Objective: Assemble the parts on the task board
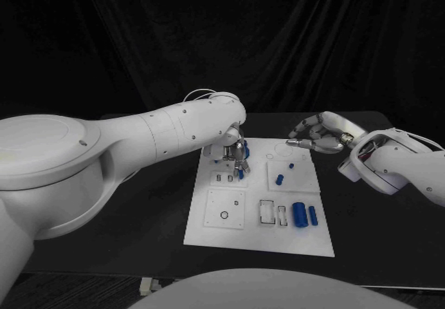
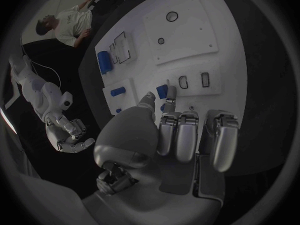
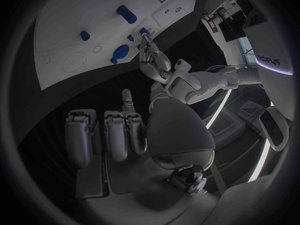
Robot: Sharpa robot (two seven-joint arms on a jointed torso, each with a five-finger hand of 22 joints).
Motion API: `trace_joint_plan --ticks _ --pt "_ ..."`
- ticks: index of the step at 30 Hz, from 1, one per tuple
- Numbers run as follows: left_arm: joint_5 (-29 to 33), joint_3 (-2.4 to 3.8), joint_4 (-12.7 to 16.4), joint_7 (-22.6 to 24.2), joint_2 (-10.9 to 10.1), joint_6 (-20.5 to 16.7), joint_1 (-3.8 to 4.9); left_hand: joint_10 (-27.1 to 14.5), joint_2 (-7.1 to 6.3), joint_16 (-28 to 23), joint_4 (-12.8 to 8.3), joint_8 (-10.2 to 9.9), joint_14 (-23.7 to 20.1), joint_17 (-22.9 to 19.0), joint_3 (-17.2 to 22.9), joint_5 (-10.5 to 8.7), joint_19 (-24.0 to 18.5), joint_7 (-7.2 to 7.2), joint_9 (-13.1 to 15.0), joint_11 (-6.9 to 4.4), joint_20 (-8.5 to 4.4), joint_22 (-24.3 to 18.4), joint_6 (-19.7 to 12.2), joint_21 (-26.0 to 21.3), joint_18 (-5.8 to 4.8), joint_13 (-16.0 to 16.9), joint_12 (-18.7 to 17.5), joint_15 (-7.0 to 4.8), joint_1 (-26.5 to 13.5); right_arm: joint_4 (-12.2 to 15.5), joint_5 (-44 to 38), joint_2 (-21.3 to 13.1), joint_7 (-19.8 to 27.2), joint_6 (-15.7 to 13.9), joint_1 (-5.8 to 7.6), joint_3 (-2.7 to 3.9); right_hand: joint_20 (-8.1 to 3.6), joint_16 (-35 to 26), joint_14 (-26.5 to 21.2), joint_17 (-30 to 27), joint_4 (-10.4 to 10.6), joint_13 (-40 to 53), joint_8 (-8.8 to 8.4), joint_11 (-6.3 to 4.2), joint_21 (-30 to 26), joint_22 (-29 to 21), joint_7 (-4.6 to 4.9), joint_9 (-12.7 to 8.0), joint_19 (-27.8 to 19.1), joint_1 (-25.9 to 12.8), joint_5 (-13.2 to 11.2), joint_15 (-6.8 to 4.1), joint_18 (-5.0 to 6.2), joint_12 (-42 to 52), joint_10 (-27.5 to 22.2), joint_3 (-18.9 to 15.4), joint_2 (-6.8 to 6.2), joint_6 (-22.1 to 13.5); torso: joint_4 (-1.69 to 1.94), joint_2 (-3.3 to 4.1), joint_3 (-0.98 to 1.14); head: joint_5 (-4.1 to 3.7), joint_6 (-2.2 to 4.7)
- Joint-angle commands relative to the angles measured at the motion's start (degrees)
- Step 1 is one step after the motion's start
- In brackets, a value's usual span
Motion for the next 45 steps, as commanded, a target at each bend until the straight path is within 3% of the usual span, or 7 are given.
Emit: trace_joint_plan --ticks 1,17,21,30,40,41,45 --pt "0.49 0.06 -0.09 1.24 0.21 0.57 -0.16 6.25 0.05 0.14 -0.09 -0.27 6.16 15.09 0.53 0.34 6.02 0.09 0.11 -0.23 -0.34 15.1 0.39 0.17 -0.35 14.9 -0.27 -0.35 0.55 -0.02 0.0 -0.01 -1.04 0.6 -0.13 0.04 0.52 0.15 6.01 15.09 -0.12 15.1 0.31 0.5 -0.11 14.67 0.18 0.05 5.41 0.12 0.26 0.52 -0.15 0.15 6.07 -0.36 0.4 0.38 0.0 -0.02 0.02 -0.03 -0.01" --pt "0.49 0.06 -0.5 1.59 0.31 0.98 -0.38 6.25 -0.35 0.14 -1.85 -1.17 6.16 15.09 2.97 1.65 6.02 -0.03 0.92 -0.36 -0.48 15.1 0.6 0.17 -0.35 14.9 -0.27 -0.5 1.25 -0.11 0.0 -0.04 -1.34 1.07 -0.13 0.04 0.55 0.15 6.01 15.09 -0.1 15.1 0.36 0.52 -0.26 14.61 0.19 0.07 5.32 0.06 0.21 0.54 -0.1 0.15 6.07 -0.45 0.42 0.45 -0.01 -0.01 0.04 0.03 -0.01" --pt "0.49 0.06 -0.5 1.65 0.29 1.19 -0.48 6.25 -0.77 0.14 -3.12 -1.7 6.16 15.09 4.77 2.52 6.02 -0.09 1.43 -0.42 -0.56 15.1 0.76 0.17 -0.35 14.9 -0.27 -0.55 1.6 -0.1 0.0 -0.05 -1.42 1.12 -0.13 0.04 0.55 0.15 6.01 15.09 -0.1 15.1 0.37 0.53 -0.3 14.59 0.19 0.08 5.3 0.05 0.2 0.55 -0.08 0.15 6.07 -0.47 0.42 0.46 0.0 -0.02 0.02 0.07 -0.01" --pt "0.49 0.06 -0.55 1.67 0.3 1.32 -1.01 6.25 -1.77 0.14 -6.1 -2.49 6.16 15.09 8.73 2.04 6.02 -0.15 2.51 -0.53 -0.7 15.1 1.14 0.17 -0.35 14.9 -0.27 -0.7 2.69 -0.08 0.0 -0.07 -1.55 1.24 -0.13 0.04 0.61 0.15 6.01 15.09 -0.24 15.1 0.46 0.55 -0.32 14.59 0.19 0.13 5.29 0.24 -0.06 0.58 -0.08 0.15 6.07 -0.65 0.29 0.58 0.0 -0.02 0.02 0.11 -0.01" --pt "0.49 0.06 -0.84 1.22 0.51 1.14 -1.62 6.25 -1.96 0.14 -6.92 -2.72 6.16 15.09 10.13 1.77 6.02 -0.15 2.97 -0.56 -0.73 15.1 1.29 0.17 -0.35 14.9 -0.27 -0.73 2.73 -0.02 0.0 -0.17 -1.51 1.17 -0.13 0.04 0.64 0.15 6.01 15.09 -0.38 15.1 0.53 0.56 -0.36 14.57 0.19 0.16 5.26 0.53 -0.29 0.6 -0.06 0.15 6.07 -0.74 0.2 0.66 -0.02 -0.02 0.02 0.03 -0.01" --pt "0.49 0.06 -0.82 1.16 0.51 1.1 -1.65 6.25 -1.97 0.14 -6.97 -2.74 6.16 15.09 10.22 1.79 6.02 -0.15 3.0 -0.57 -0.73 15.1 1.3 0.17 -0.35 14.9 -0.27 -0.73 2.74 -0.01 0.0 -0.19 -1.5 1.17 -0.13 0.04 0.65 0.15 6.01 15.09 -0.41 15.1 0.54 0.57 -0.39 14.56 0.19 0.17 5.25 0.59 -0.31 0.61 -0.06 0.15 6.07 -0.74 0.2 0.68 -0.1 0.03 0.11 0.11 -0.01" --pt "0.49 0.06 -0.66 0.96 0.44 0.86 -1.72 6.25 -2.3 0.14 -8.28 -2.91 6.16 15.09 12.05 2.34 6.02 -0.18 3.62 -0.6 -0.86 15.1 1.5 0.17 -0.35 14.9 -0.27 -0.79 3.04 -0.04 0.0 -0.23 -1.49 1.17 -0.13 0.04 0.66 0.15 6.01 15.09 -0.47 15.1 0.58 0.59 -0.41 14.55 0.18 0.19 5.24 0.79 -0.27 0.62 -0.05 0.15 6.07 -0.73 0.24 0.74 -0.1 0.03 0.1 0.17 -0.01"
